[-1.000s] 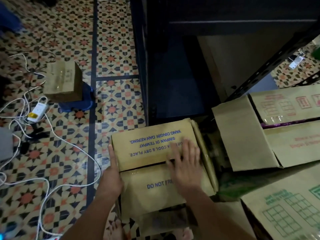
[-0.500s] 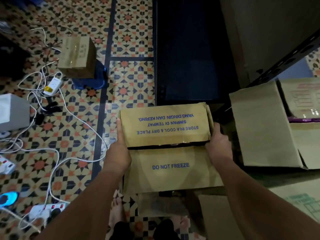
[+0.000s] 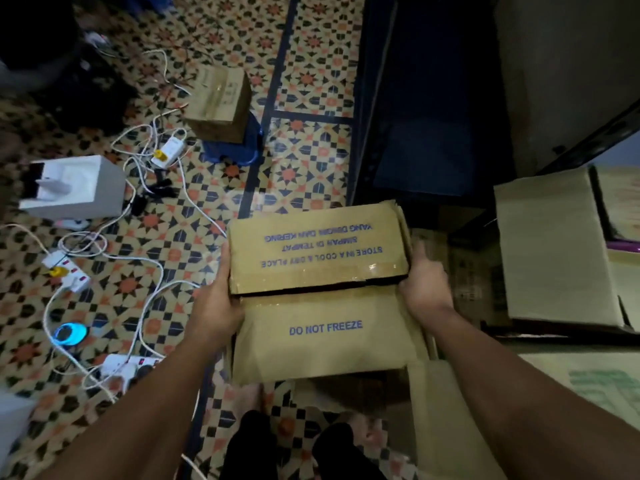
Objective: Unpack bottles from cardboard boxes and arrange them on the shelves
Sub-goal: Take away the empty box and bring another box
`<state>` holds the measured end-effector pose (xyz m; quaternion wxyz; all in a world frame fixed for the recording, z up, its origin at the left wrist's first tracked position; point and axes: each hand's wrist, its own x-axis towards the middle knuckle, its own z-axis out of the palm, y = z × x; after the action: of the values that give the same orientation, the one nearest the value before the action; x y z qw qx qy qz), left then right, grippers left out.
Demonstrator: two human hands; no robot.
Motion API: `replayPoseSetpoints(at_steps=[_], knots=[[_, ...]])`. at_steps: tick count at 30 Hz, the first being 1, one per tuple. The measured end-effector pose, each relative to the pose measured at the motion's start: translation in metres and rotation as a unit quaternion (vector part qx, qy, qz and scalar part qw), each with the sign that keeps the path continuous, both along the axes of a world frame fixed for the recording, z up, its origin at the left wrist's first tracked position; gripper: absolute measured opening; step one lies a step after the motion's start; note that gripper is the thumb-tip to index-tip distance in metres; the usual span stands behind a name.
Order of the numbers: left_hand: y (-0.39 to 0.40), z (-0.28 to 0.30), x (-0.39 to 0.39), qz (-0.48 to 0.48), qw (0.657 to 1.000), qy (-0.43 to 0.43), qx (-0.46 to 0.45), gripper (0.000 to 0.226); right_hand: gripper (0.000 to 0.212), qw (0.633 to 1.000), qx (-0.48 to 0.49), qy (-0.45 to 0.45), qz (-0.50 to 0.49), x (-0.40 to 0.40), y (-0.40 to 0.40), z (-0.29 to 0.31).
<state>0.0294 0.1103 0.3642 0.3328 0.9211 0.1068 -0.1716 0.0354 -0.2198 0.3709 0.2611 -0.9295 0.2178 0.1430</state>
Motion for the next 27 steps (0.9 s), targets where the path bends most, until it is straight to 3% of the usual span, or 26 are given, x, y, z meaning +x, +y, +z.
replayPoseSetpoints(at_steps=[4, 9, 12, 22, 27], knots=[[0.065, 0.026, -0.047, 0.034, 0.999, 0.007, 0.017, 0.118, 0.066, 0.998, 0.029, 0.026, 0.051, -0.020, 0.059, 0.017], [0.141, 0.067, -0.083, 0.011, 0.997, 0.017, 0.073, 0.116, 0.066, 0.996, 0.043, 0.049, 0.059, -0.057, 0.128, 0.041], [0.179, 0.086, -0.093, -0.011, 0.998, 0.028, 0.059, 0.119, 0.064, 0.995, 0.045, 0.071, 0.053, -0.077, 0.165, 0.063], [0.257, 0.129, -0.063, -0.059, 0.998, 0.000, -0.006, 0.111, 0.059, 0.999, 0.013, 0.047, -0.014, -0.089, 0.241, 0.135], [0.271, 0.152, -0.027, -0.076, 0.997, 0.004, 0.006, 0.114, 0.050, 0.999, 0.030, 0.007, -0.033, -0.062, 0.257, 0.163]])
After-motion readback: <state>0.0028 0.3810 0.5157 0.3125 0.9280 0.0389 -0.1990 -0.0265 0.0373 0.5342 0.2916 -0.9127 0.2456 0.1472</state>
